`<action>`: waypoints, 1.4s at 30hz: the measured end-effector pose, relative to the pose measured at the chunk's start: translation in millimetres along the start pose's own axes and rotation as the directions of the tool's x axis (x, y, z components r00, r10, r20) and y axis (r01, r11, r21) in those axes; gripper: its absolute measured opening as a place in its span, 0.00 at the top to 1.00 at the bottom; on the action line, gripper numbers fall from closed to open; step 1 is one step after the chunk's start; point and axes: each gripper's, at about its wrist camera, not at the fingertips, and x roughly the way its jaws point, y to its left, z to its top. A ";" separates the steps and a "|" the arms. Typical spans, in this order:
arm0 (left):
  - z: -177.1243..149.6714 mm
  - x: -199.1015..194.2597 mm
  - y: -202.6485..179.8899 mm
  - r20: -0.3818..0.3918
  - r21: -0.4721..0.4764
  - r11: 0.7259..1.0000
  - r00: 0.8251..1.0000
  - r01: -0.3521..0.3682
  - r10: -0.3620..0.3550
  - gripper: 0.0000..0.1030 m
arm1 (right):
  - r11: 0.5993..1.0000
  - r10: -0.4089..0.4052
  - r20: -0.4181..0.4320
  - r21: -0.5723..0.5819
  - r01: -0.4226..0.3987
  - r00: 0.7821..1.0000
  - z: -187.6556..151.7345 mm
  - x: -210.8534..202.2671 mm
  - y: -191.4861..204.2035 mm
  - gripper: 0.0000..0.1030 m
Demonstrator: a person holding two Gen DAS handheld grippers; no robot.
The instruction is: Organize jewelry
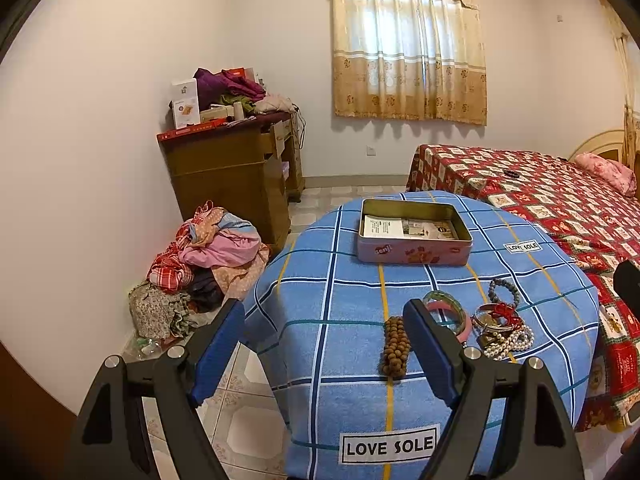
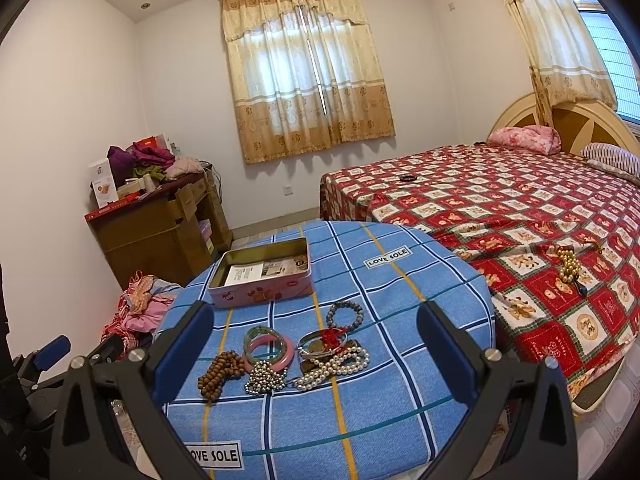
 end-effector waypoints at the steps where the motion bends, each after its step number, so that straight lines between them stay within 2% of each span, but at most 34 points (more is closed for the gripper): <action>1: 0.0 -0.3 -0.1 0.001 0.000 1.000 1.000 0.001 -0.001 0.21 | 1.000 0.000 0.000 0.001 0.000 1.000 -0.1 0.3 -0.4 0.00; 42: -6.8 4.2 -3.5 -0.015 0.008 1.000 1.000 0.005 -0.005 0.21 | 1.000 0.003 -0.010 0.005 -0.003 1.000 -5.0 2.4 6.2 0.00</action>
